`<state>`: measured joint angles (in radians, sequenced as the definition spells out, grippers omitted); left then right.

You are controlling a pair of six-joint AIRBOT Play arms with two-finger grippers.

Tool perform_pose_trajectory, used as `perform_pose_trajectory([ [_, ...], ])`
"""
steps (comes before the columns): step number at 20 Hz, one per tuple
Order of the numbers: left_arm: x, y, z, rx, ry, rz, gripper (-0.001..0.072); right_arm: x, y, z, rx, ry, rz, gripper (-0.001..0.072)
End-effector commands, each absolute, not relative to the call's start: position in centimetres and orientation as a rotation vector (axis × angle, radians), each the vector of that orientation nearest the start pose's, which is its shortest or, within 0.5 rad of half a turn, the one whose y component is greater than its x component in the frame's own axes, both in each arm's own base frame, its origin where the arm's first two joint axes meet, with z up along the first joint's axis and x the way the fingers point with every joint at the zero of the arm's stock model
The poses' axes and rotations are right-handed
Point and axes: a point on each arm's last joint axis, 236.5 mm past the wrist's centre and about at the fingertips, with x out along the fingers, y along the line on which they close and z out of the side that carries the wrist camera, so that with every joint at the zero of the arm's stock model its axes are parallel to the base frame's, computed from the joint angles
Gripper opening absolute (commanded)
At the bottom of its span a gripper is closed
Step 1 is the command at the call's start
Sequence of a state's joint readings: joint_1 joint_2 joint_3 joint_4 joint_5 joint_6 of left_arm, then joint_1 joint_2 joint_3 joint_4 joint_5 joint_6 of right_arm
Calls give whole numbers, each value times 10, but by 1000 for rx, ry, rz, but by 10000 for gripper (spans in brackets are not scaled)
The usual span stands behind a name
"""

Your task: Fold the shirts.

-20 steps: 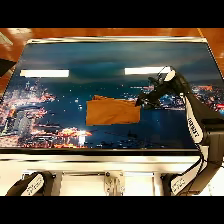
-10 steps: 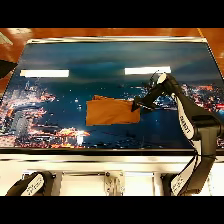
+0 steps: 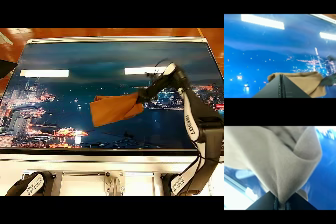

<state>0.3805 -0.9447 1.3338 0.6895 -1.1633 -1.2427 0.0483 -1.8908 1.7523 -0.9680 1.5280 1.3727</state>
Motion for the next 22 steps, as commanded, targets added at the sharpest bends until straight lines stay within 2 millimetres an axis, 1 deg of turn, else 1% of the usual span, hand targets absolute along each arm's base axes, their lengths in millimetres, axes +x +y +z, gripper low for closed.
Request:
perform_pose_trajectory([
  [1, 382, -28, 278, -443, 521, -366, 35, 483, 132, 67, 278, 1255, 639, 63],
  [3, 382, -28, 276, -447, 527, -366, 35, 496, 105, 108, 280, 1153, 575, 63],
  [4, 382, -28, 274, -449, 532, -366, 35, 499, 90, 122, 286, 1115, 548, 63],
  [5, 382, -28, 271, -453, 537, -366, 35, 502, 75, 132, 297, 1088, 520, 63],
  [6, 381, -29, 268, -457, 547, -368, 35, 504, 58, 137, 322, 1072, 483, 63],
  [8, 378, -31, 260, -462, 574, -378, 35, 505, 21, 137, 384, 1070, 405, 63],
  [10, 374, -35, 254, -462, 603, -393, 35, 505, -21, 135, 427, 1057, 320, 64],
  [11, 371, -38, 253, -461, 618, -403, 35, 503, -44, 134, 447, 1052, 271, 64],
  [13, 363, -44, 247, -458, 661, -430, 35, 494, -100, 126, 489, 1056, 126, 64],
  [15, 353, -50, 240, -454, 707, -460, 35, 473, -164, 114, 504, 1082, -54, 64],
  [16, 349, -53, 238, -453, 726, -472, 35, 457, -196, 107, 506, 1103, -140, 64],
  [18, 343, -57, 234, -450, 756, -492, 35, 421, -245, 88, 548, 1155, -265, 64],
  [20, 340, -58, 233, -456, 771, -497, 35, 380, -274, 63, 641, 1228, -340, 63],
  [22, 340, -58, 233, -479, 778, -488, 35, 333, -286, 28, 765, 1329, -385, 63],
])
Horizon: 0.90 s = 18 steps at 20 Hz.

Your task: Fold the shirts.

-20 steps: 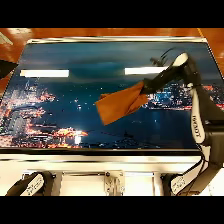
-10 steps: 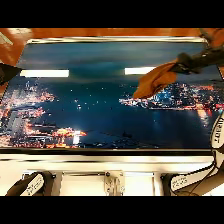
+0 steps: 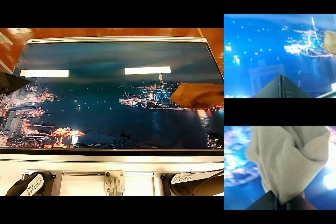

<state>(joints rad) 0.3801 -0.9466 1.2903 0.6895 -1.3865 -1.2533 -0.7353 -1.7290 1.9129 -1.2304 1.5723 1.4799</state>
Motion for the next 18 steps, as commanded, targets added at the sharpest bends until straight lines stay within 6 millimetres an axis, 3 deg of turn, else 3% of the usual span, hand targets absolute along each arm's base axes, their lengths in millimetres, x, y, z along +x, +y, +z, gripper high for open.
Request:
perform_pose_trajectory([
  [1, 340, -58, 233, -487, 781, -485, 35, 306, -288, 10, 821, 1385, -411, 63],
  [4, 340, -59, 233, -511, 789, -477, 35, 249, -291, -23, 965, 1378, -510, 63],
  [9, 340, -59, 233, -511, 789, -477, 35, 173, -251, -70, 1159, 1372, -619, 63],
  [13, 340, -59, 233, -510, 788, -477, 35, 140, -213, -82, 1232, 1395, -650, 71],
  [18, 340, -59, 233, -501, 786, -481, 35, 124, -197, -89, 1233, 1382, -737, 70],
])
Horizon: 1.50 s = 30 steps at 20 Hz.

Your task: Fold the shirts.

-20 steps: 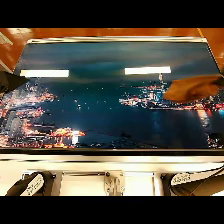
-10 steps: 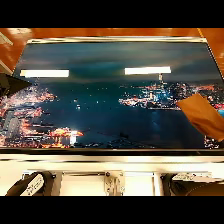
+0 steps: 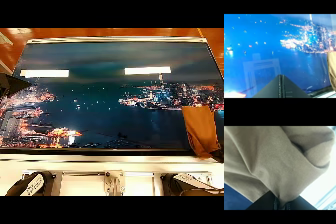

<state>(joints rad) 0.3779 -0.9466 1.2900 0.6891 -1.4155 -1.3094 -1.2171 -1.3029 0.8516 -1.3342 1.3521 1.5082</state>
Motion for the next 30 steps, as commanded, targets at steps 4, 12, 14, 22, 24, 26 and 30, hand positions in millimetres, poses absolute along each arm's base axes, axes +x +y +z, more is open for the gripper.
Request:
perform_pose_trajectory([
  [4, 340, -59, 233, -496, 784, -483, 36, 113, -199, -93, 1182, 1417, -749, 459],
  [12, 361, -67, 240, -376, 680, -520, 34, 153, -272, 35, 964, 1153, -818, 600],
  [14, 382, -74, 231, -397, 682, -479, 32, 222, -279, 101, 755, 988, -644, 600],
  [22, 396, -141, 81, 229, 1274, -298, 715, 386, -63, 139, 360, 1058, -84, 681],
  [24, 403, -160, 79, 237, 1301, -328, 703, 379, -36, 122, 338, 1161, -18, 680],
  [26, 413, -165, 82, 210, 1267, -326, 702, 373, -19, 117, 315, 1207, 24, 680],
  [30, 411, -160, 81, 208, 1282, -315, 703, 375, -3, 119, 308, 1204, 64, 680],
])
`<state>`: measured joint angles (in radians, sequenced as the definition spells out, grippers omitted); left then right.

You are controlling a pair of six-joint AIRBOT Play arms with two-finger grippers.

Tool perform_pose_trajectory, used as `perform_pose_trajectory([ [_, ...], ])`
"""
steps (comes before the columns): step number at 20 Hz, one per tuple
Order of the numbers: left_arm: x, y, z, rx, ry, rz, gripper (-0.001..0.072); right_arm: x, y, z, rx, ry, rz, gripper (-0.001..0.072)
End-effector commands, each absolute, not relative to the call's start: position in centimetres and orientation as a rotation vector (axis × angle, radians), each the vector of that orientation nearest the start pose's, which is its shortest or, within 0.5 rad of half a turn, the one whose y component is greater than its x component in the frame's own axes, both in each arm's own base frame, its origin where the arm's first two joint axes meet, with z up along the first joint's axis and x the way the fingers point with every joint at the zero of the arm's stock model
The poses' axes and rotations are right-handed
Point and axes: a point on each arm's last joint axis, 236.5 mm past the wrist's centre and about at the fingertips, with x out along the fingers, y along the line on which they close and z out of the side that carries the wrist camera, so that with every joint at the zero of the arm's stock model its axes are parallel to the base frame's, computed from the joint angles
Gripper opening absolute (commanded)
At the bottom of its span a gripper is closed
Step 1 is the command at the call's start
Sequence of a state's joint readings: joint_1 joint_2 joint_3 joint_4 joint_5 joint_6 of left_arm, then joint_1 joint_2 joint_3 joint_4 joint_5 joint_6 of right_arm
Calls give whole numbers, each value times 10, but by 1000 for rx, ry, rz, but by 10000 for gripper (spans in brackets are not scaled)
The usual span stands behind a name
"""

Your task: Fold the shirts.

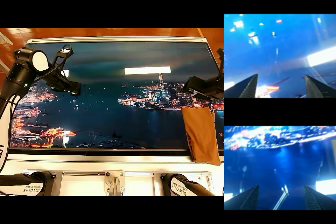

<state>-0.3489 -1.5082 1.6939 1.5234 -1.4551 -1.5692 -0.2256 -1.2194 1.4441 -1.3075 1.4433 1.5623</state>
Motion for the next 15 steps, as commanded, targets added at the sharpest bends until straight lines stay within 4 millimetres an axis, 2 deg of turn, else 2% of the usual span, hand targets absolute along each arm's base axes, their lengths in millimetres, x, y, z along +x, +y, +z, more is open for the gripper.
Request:
perform_pose_trajectory([
  [1, 411, -160, 81, 208, 1282, -315, 703, 375, -1, 120, 315, 1202, 71, 680],
  [15, 418, -162, 80, 247, 1251, -349, 703, 375, -2, 120, 314, 1201, 71, 680],
])
